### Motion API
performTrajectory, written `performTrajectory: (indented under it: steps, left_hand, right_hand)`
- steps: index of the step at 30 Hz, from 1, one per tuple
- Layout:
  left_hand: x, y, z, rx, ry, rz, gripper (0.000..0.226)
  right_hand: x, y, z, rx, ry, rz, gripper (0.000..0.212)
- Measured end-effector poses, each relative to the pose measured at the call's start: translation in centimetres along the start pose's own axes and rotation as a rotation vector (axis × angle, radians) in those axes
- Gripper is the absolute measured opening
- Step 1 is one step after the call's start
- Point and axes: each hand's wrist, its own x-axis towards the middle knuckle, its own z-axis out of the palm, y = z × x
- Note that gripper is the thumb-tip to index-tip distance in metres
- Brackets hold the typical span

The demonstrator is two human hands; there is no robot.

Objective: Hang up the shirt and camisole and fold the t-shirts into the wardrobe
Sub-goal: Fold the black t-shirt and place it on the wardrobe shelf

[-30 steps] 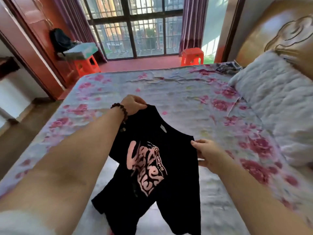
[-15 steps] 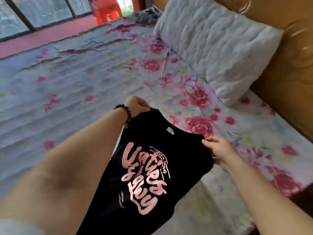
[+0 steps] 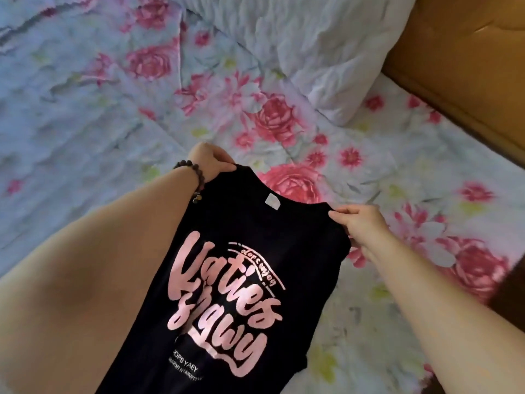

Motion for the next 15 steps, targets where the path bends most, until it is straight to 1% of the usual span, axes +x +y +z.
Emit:
performTrajectory:
  steps: [3,6,9,10,13,15]
  left_hand:
    - [1.7,-0.6,1.7,0.000,0.004,0.014,0.009]
    - [2.4,-0.7,2.2,-0.069,-0.001,0.025,0.018]
    - [2.6,-0.5,2.0,-0.169,-0.020,0.025,0.026]
    - [2.5,-0.3,1.9,-0.206,-0.026,0.024,0.025]
    - [0.8,0.5,1.3,-0.332,-0.014,0.032,0.011]
    - [-1.3,1.2,1.0,-0.431,0.003,0.031,0.010]
  right_hand:
    - [1.8,0.7,0.2,-0.008,-0.017,0.012,0.010]
    - [2.9,1.0,0.5,0.083,-0.029,0.019,0.009]
    - [3.6,1.2,0.5,0.139,-0.011,0.001,0.017]
    - [3.7,1.3,0.3,0.147,-0.012,-0.002,0.018]
    - [3.1,1.0,0.2,0.164,-0.037,-0.020,0.016]
    - [2.2,0.7,0.2,0.148,-0.056,-0.048,0.015]
